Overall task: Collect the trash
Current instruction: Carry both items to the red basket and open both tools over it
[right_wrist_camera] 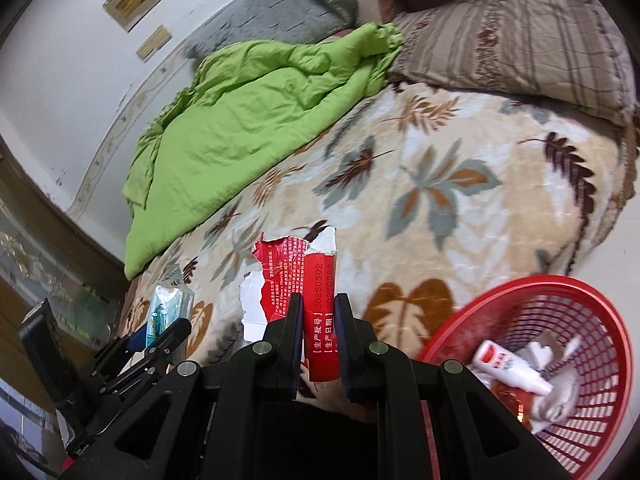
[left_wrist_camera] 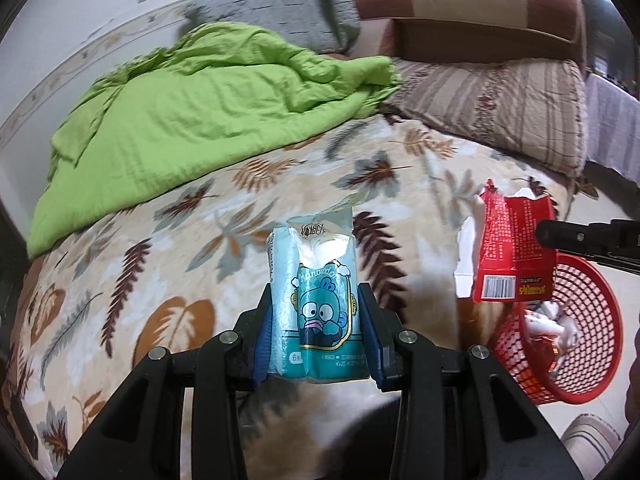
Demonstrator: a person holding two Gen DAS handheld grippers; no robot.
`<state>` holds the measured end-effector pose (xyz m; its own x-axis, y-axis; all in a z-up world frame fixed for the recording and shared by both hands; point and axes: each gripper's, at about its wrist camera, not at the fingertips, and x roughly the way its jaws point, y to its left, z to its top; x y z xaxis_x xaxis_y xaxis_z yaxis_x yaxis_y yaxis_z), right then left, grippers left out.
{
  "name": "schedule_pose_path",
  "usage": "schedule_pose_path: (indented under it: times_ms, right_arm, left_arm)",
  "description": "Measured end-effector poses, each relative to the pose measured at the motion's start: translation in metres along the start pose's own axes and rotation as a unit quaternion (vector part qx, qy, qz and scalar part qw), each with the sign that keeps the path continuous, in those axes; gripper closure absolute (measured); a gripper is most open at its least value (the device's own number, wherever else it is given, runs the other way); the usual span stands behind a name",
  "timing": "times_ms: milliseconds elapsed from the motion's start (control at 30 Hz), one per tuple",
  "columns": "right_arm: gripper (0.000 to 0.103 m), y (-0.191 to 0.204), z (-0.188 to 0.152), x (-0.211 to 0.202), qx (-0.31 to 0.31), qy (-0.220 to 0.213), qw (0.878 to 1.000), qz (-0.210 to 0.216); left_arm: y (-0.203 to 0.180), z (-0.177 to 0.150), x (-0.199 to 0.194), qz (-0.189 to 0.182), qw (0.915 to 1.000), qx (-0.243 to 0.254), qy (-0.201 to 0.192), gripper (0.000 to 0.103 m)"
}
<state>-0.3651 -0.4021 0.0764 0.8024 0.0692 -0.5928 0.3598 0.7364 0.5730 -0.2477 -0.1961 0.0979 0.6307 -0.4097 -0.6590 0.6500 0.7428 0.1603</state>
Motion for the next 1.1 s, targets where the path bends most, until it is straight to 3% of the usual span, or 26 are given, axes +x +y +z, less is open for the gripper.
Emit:
schedule_pose_path:
  times_ms: [167, 367, 533, 700, 733, 767, 867, 933, 1033, 1100]
  right_arm:
    - [0.087, -0.022, -0.001, -0.021, 0.02, -0.011, 1.0, -0.02]
    - [0.087, -0.055, -0.002, -0.062, 0.046, -0.038, 0.996, -0.062]
    - [0.087, -0.084, -0.007, -0.098, 0.064, -0.055, 0.99, -0.109]
    - [0.083, -0.106, -0.02, -0.114, 0.08, -0.043, 0.985, -0.147]
    - [0.082, -0.109, -0.023, -0.114, 0.082, -0.037, 0.984, -0.156]
    - [0.079, -0.111, -0.025, -0.114, 0.084, -0.033, 0.982, -0.164]
    - [0.054, -0.112, -0.027, -0.116, 0.087, -0.028, 0.979, -0.181]
    - [0.051, -0.105, -0.025, -0.12, 0.078, -0.037, 0.978, -0.192]
    - [0.043, -0.086, -0.021, -0.121, 0.052, -0.047, 0.97, -0.232]
    - [0.024, -0.066, -0.019, -0.12, 0.027, -0.061, 0.96, -0.272]
  left_arm:
    - [-0.026, 0.005, 0.001, -0.029, 0.9994, 0.019, 0.003, 0.066]
    - [-0.065, 0.017, 0.001, -0.098, 0.9944, 0.039, 0.011, 0.066]
    - [-0.105, 0.026, 0.0, -0.185, 0.9808, 0.053, 0.031, 0.065]
    - [-0.147, 0.026, 0.004, -0.257, 0.9613, 0.081, 0.06, 0.065]
    - [-0.153, 0.024, 0.005, -0.263, 0.9586, 0.087, 0.065, 0.06]
    - [-0.162, 0.022, 0.007, -0.269, 0.9555, 0.095, 0.074, 0.054]
    - [-0.169, 0.017, 0.006, -0.272, 0.9538, 0.099, 0.079, 0.044]
    - [-0.164, 0.014, 0.003, -0.269, 0.9548, 0.098, 0.079, 0.041]
    - [-0.148, 0.015, -0.006, -0.254, 0.9615, 0.086, 0.062, 0.035]
    - [-0.129, 0.015, -0.014, -0.232, 0.9689, 0.073, 0.043, 0.027]
